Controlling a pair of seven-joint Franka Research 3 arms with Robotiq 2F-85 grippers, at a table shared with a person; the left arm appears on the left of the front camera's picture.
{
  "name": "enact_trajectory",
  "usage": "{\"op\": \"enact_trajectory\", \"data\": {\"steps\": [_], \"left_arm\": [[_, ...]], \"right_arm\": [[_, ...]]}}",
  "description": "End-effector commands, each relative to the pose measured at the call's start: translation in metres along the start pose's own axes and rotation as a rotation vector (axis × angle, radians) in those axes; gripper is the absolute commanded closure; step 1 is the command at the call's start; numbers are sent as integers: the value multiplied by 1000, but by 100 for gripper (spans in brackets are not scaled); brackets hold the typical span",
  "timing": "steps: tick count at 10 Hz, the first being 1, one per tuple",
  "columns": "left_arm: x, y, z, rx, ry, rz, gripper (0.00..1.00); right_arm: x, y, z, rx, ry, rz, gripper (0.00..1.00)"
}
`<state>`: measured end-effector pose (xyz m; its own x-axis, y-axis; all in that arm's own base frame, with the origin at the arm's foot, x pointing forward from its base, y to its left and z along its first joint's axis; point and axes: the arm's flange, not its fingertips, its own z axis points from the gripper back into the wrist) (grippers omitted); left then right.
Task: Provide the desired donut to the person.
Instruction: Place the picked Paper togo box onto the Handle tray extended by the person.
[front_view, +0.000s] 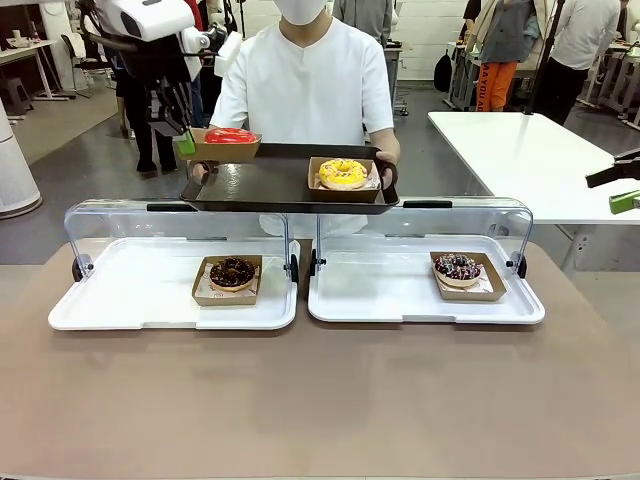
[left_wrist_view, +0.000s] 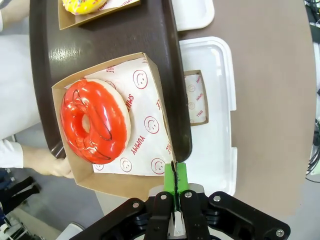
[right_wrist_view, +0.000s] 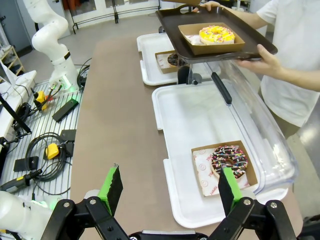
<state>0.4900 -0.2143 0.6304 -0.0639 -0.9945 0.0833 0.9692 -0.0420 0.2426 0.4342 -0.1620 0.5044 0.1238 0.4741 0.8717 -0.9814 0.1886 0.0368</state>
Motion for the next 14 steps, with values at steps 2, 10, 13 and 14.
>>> {"op": "enact_trajectory", "data": {"steps": [2, 10, 13, 14], "left_arm": [[-1, 18, -15, 3, 23, 9, 99], [-12, 41, -60, -31, 12, 24, 99], [-20, 53, -76, -65, 3, 54, 99], [-21, 57, -79, -66, -4, 57, 99]], "right_arm": [[0, 0, 0, 0, -1, 0, 0], [0, 0, 0, 0, -1, 0, 0], [0, 0, 0, 0, -1, 0, 0], [0, 0, 0, 0, -1, 0, 0]]}}
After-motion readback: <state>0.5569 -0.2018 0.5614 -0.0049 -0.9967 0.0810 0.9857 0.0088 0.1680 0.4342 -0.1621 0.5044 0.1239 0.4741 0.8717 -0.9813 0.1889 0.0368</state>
